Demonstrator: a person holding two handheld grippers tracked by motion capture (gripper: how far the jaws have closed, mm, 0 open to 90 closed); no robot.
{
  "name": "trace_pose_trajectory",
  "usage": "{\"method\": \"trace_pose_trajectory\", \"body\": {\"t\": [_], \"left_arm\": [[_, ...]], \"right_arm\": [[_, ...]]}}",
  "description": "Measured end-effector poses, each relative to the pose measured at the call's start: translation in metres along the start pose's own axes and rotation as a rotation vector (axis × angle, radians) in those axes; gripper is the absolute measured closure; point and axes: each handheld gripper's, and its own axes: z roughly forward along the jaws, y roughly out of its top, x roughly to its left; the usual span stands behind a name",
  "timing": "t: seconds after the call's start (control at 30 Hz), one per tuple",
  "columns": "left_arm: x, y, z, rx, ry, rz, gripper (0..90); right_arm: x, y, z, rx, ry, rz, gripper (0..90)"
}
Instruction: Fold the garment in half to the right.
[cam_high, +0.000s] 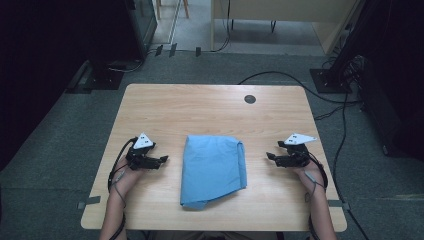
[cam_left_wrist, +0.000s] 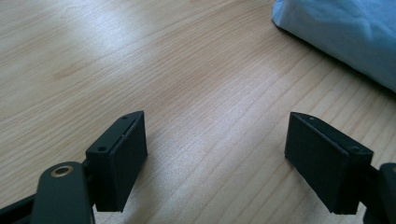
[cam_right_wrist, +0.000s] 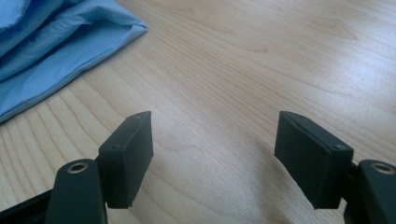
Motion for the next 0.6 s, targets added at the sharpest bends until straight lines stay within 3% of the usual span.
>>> {"method": "trace_pose_trajectory", "body": {"t": [0.33, 0.6], "left_arm": [[-0.0001, 0.0001, 0.0002, -0.001, 0.003, -0.003, 21.0], [-0.0001, 0.0002, 0.0002, -0.001, 0.003, -0.003, 21.0]], "right_arm": [[-0.0025, -0.0029, -0.0005, 0.011, -0.005, 0.005, 27.8], [-0.004, -0.0048, -0.0016, 0.032, -0.013, -0.023, 27.8]]}}
